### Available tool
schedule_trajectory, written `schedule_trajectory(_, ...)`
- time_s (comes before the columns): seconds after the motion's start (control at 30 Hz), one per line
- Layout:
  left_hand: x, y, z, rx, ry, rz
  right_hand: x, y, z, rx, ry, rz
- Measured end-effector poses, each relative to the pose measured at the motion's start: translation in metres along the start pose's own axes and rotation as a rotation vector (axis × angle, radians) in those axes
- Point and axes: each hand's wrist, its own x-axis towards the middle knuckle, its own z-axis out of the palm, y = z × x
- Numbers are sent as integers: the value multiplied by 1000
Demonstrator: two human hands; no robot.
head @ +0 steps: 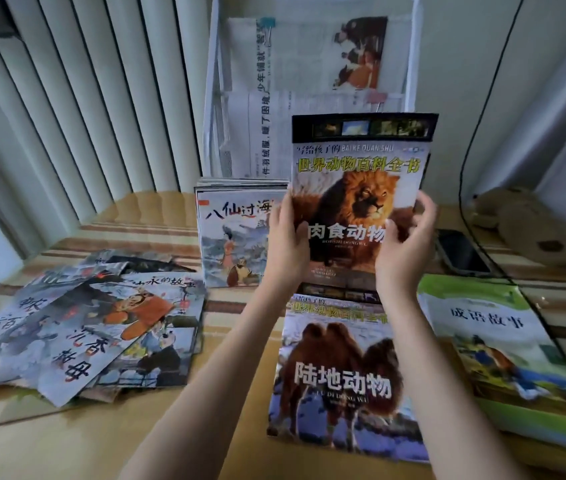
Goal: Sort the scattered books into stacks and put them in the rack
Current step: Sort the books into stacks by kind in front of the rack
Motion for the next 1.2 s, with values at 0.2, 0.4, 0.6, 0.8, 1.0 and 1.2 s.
schedule_trajectory(0.2,-13,-52,60,167,-168,31,-18,59,25,-267,25,135)
schedule_trajectory(0.4,-13,-57,66,204,-106,127,-30,60,33,-271,58,115)
schedule_trajectory(0.6,-15,-60,69,335,-65,269,-34,62,34,-273,44,47)
schedule_trajectory(0.8,-17,-67,72,480,-133,359,-40,59,36,-430,-46,-56)
schedule_trajectory(1.0,-32,-53,18,483,-71,346,-43,34,34,-288,-7,-266)
schedule_trajectory(1.2,-50,-81,-114,799,258,5,-114,-34,57,-111,-698,-302)
